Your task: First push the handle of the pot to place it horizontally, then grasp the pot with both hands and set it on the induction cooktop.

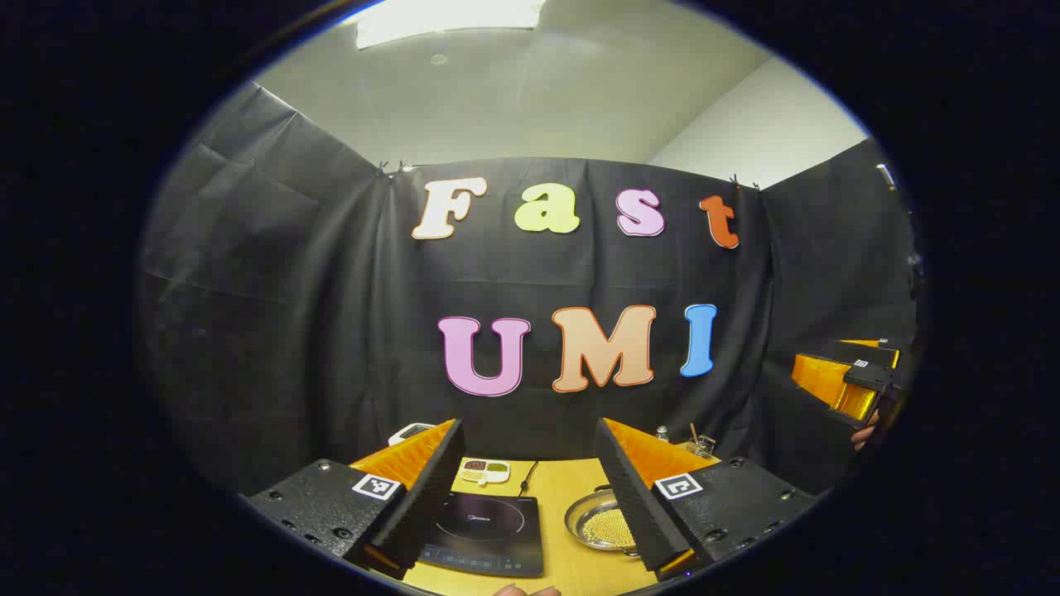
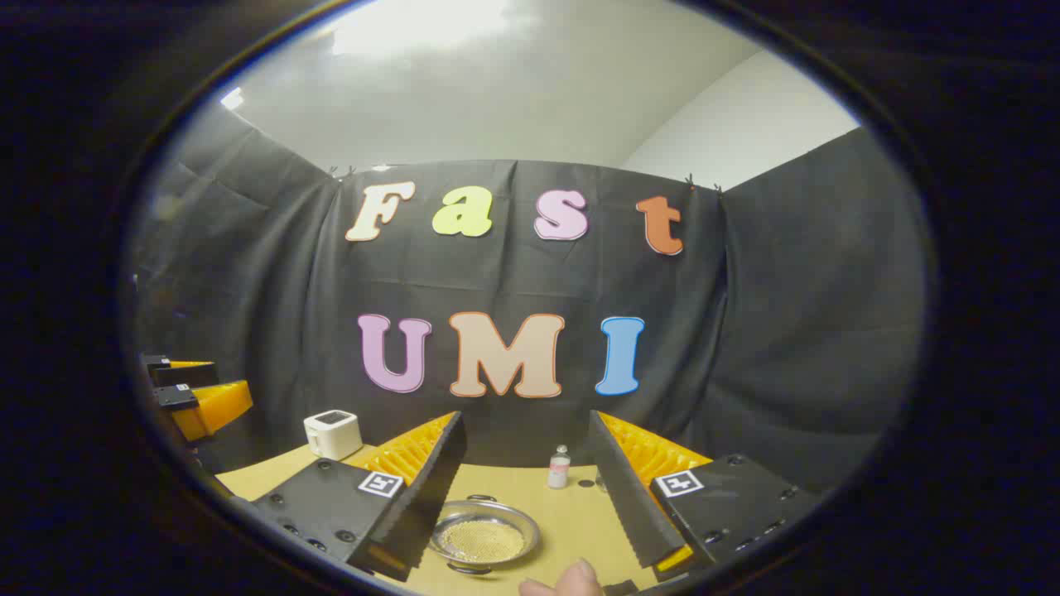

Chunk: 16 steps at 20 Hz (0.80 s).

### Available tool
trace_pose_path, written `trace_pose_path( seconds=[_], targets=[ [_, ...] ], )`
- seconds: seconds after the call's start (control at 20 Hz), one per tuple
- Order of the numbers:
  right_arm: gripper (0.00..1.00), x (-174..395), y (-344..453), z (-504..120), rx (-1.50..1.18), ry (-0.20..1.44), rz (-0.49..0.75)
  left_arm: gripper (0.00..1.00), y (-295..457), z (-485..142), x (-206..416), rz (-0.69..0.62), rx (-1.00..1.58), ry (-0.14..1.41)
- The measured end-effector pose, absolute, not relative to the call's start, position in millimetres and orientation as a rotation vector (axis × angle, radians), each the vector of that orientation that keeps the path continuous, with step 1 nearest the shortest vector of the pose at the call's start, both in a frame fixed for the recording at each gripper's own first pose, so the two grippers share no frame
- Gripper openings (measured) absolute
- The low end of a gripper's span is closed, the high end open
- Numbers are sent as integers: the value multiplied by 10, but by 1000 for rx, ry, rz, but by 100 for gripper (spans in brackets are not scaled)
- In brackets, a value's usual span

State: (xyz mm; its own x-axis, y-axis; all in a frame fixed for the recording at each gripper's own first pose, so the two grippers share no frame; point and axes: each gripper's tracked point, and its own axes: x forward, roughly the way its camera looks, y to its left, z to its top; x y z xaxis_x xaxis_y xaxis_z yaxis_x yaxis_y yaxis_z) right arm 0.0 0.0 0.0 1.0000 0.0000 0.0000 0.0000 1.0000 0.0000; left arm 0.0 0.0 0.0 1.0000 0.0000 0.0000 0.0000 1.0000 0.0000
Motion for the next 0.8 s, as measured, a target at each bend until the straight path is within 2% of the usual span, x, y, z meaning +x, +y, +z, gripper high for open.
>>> trace_pose_path(
  seconds=[0.3,0.35,0.5,0.55,0.65,0.7,0.8],
  targets=[
    [94,88,-39,-22,13,12,15,96,-70,-74,30,0,-8,27],
    [94,101,-30,-35,17,17,21,93,-77,-68,32,-1,-4,28],
    [94,132,-39,-50,30,25,32,96,-136,-69,31,-9,12,30],
    [95,140,-56,-40,33,24,33,93,-166,-77,40,-12,16,29],
    [94,146,-86,-48,28,25,36,96,-199,-80,34,-12,24,33],
    [94,147,-96,-52,30,28,39,93,-212,-78,36,-12,25,34],
    [94,154,-132,-65,37,31,42,96,-259,-115,39,-11,27,44]
  ],
)
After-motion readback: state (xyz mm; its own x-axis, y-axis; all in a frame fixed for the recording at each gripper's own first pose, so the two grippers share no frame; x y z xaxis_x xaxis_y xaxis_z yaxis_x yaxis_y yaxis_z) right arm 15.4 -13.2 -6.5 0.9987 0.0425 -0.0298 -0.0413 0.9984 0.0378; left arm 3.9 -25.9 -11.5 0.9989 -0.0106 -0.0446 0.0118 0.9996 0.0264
